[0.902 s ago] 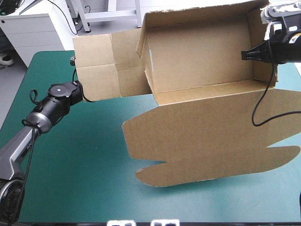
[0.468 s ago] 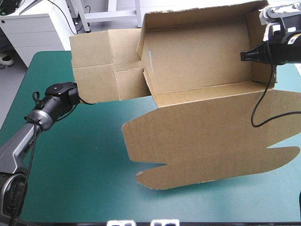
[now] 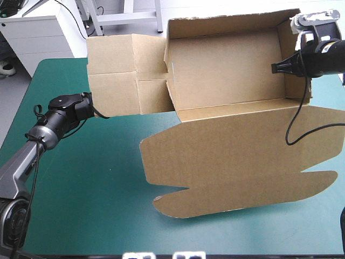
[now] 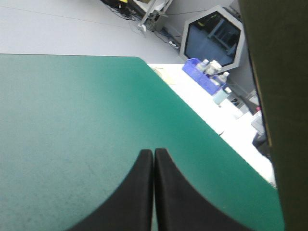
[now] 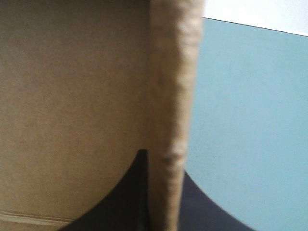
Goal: Fold the box
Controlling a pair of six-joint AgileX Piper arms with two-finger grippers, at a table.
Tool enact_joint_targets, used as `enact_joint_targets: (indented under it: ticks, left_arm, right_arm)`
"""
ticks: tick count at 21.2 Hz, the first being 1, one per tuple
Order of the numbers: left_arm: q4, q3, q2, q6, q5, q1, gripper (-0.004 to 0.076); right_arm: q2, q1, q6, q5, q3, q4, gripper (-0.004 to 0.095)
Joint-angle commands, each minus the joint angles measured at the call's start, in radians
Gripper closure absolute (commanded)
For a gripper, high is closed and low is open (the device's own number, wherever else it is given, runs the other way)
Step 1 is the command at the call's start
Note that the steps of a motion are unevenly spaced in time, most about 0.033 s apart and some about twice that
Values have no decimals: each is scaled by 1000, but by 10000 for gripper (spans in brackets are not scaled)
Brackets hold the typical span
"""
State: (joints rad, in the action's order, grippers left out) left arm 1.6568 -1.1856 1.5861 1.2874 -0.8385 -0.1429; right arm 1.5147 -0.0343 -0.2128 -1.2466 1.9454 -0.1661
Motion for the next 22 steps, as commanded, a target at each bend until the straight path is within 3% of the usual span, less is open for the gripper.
enact_joint_targets:
  ticks: [1, 5, 8, 14, 22]
  left_arm:
    - [-74, -37, -51, -3, 84, 0, 732]
    - [-169, -37, -51, -5, 310, 0, 733]
    - [-410, -37, -52, -67, 386, 0, 733]
    - [-814, -37, -153, -319, 371, 0, 733]
    - [-1077, -35, -259, -511, 182, 0, 733]
  right_arm:
    - [-31, -5, -25, -5, 20, -7, 926]
    - [-31, -5, -34, -5, 20, -31, 926]
    - [-31, -5, -36, -5, 20, -21, 926]
    - [-15, -5, -36, -3, 20, -4, 926]
    - [13, -5, -36, -3, 20, -4, 926]
